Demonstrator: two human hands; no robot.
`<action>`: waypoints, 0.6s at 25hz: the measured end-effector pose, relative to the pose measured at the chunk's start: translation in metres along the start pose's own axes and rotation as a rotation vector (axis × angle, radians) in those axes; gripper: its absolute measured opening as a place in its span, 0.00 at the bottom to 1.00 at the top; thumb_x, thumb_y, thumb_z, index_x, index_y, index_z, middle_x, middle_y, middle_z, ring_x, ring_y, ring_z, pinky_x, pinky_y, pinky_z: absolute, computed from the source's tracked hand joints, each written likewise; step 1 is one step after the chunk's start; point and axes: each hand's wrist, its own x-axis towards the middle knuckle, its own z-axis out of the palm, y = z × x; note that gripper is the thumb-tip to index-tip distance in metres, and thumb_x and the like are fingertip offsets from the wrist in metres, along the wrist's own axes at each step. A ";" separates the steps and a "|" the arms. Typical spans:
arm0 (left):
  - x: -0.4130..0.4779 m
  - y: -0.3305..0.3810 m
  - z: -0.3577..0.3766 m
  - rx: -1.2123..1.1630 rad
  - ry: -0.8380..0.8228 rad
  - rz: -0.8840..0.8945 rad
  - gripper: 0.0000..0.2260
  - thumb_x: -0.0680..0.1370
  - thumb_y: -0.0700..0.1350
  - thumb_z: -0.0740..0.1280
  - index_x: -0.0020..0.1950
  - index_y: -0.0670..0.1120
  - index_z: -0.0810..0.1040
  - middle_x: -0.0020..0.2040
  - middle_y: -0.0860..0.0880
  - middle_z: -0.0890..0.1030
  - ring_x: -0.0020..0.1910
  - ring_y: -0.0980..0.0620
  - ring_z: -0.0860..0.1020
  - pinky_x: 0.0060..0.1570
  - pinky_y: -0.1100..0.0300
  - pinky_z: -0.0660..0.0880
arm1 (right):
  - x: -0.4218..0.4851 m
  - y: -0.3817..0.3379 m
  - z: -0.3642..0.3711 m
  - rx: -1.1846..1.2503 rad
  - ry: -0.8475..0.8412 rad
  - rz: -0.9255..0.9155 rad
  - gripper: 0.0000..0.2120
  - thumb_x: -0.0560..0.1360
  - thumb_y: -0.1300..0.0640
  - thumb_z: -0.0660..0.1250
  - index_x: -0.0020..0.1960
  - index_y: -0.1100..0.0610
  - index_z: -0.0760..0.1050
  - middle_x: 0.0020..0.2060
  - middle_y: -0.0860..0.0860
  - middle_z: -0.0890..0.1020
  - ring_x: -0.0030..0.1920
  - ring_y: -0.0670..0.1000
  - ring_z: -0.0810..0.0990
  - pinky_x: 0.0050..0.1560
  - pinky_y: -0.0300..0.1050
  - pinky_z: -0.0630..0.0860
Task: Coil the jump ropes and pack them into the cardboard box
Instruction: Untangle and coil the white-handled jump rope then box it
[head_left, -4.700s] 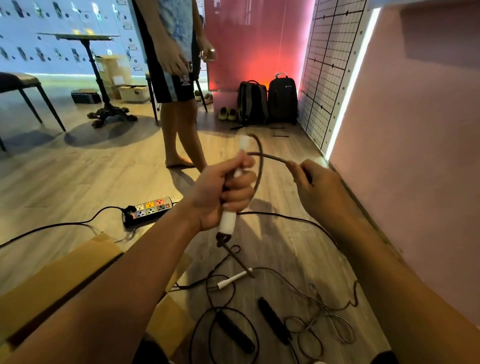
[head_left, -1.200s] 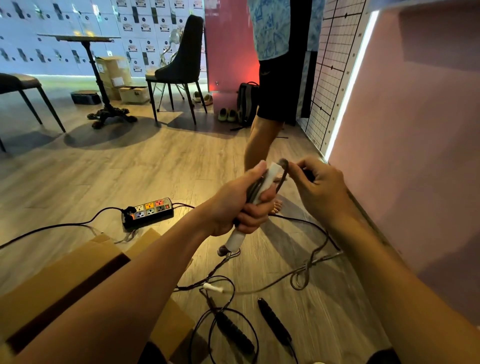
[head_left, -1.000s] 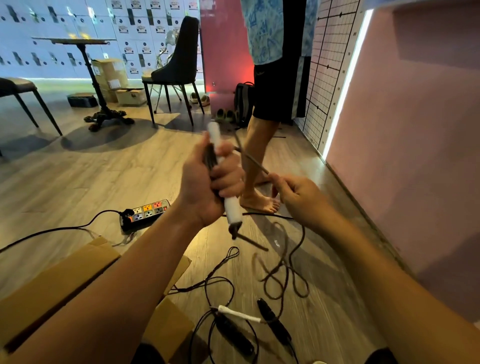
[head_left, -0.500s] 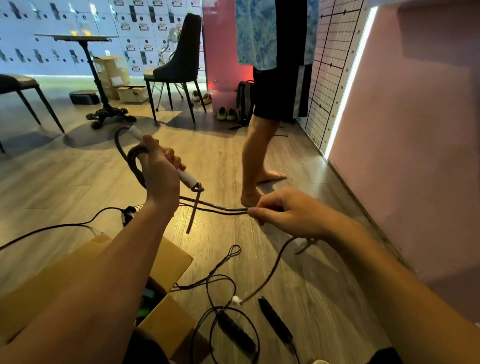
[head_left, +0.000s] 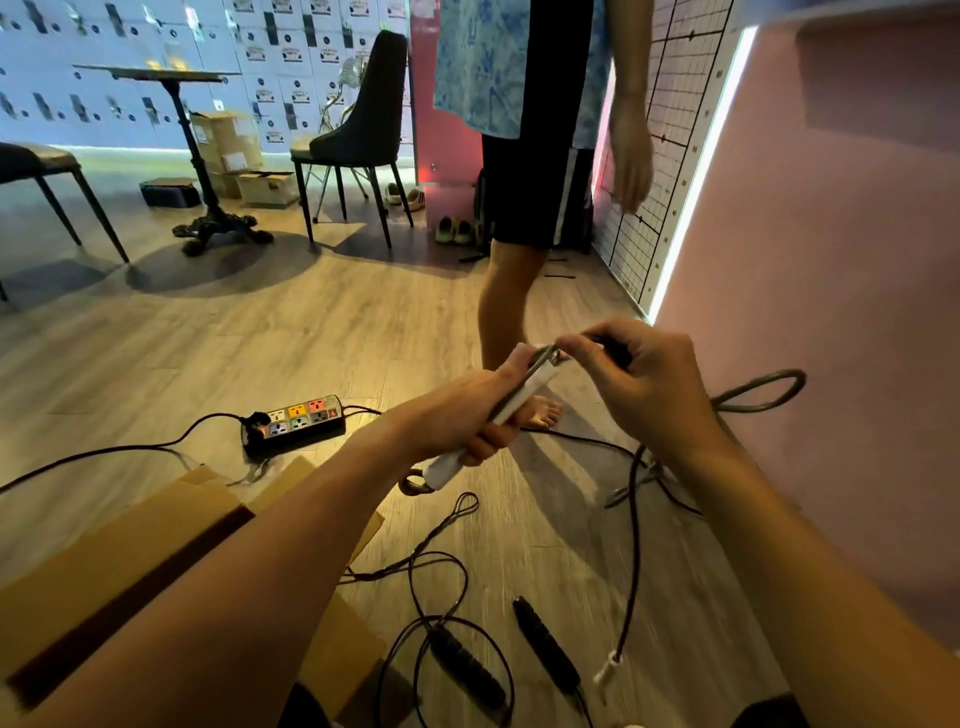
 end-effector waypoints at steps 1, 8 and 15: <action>-0.001 0.004 0.004 -0.026 -0.037 0.012 0.28 0.73 0.72 0.49 0.38 0.49 0.69 0.28 0.53 0.64 0.24 0.56 0.60 0.24 0.63 0.61 | 0.000 0.003 -0.001 0.005 0.018 0.017 0.05 0.76 0.49 0.69 0.46 0.49 0.80 0.31 0.38 0.77 0.32 0.39 0.78 0.33 0.29 0.70; -0.004 0.020 0.015 -0.472 -0.224 0.158 0.24 0.81 0.63 0.50 0.35 0.48 0.64 0.25 0.53 0.59 0.20 0.56 0.55 0.20 0.64 0.56 | 0.001 0.018 -0.001 0.084 -0.115 0.203 0.21 0.78 0.39 0.58 0.34 0.52 0.73 0.27 0.52 0.72 0.26 0.44 0.68 0.29 0.38 0.66; 0.000 0.024 0.002 -1.444 -0.105 0.548 0.20 0.82 0.60 0.54 0.40 0.47 0.69 0.27 0.54 0.62 0.24 0.58 0.59 0.23 0.65 0.61 | 0.001 0.018 0.019 -0.090 -0.375 0.191 0.17 0.78 0.51 0.69 0.38 0.61 0.70 0.35 0.53 0.77 0.37 0.50 0.76 0.41 0.47 0.76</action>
